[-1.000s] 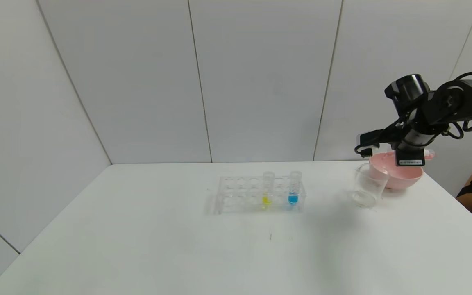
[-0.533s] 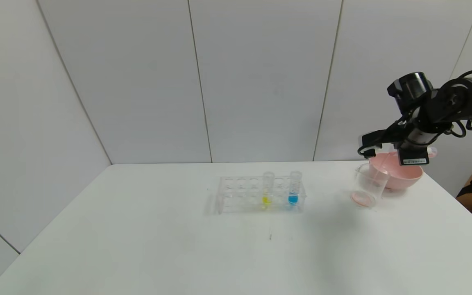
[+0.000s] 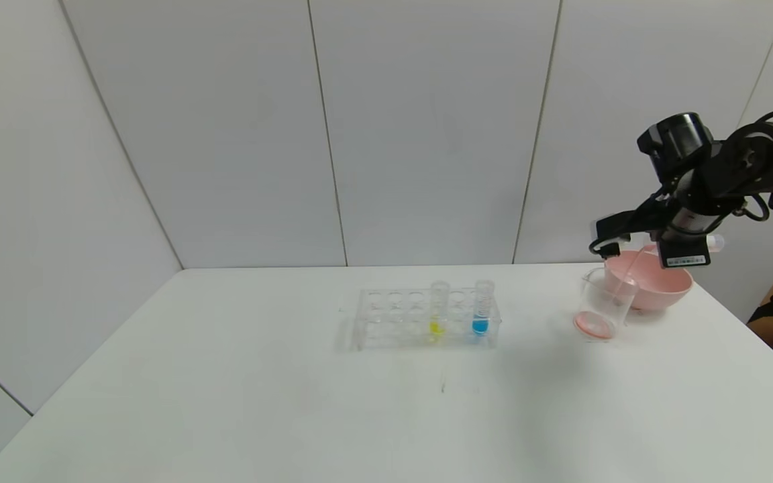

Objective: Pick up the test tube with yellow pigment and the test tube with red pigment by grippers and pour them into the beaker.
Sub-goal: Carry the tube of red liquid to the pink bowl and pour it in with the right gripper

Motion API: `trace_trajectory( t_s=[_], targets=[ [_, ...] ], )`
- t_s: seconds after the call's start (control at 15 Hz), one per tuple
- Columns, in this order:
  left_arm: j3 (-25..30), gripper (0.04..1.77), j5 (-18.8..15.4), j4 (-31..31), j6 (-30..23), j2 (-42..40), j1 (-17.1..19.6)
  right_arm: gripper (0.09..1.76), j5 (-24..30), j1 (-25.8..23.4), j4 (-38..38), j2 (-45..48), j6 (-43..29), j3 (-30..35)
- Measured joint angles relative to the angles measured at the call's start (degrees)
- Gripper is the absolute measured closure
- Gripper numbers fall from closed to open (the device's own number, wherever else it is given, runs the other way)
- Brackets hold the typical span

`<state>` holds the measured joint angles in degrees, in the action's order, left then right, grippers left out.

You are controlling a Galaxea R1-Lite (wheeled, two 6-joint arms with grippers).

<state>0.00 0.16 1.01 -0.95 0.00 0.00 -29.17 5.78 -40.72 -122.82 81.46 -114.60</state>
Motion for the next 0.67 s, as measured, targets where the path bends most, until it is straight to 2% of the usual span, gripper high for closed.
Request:
trace_trajectory(
  t_s=[0.67],
  targets=[
    [0.0,0.09,0.0,0.0,0.0,0.0,0.0,1.35,-1.8,0.7,-0.9,0.2,0.8,0.0]
  ],
)
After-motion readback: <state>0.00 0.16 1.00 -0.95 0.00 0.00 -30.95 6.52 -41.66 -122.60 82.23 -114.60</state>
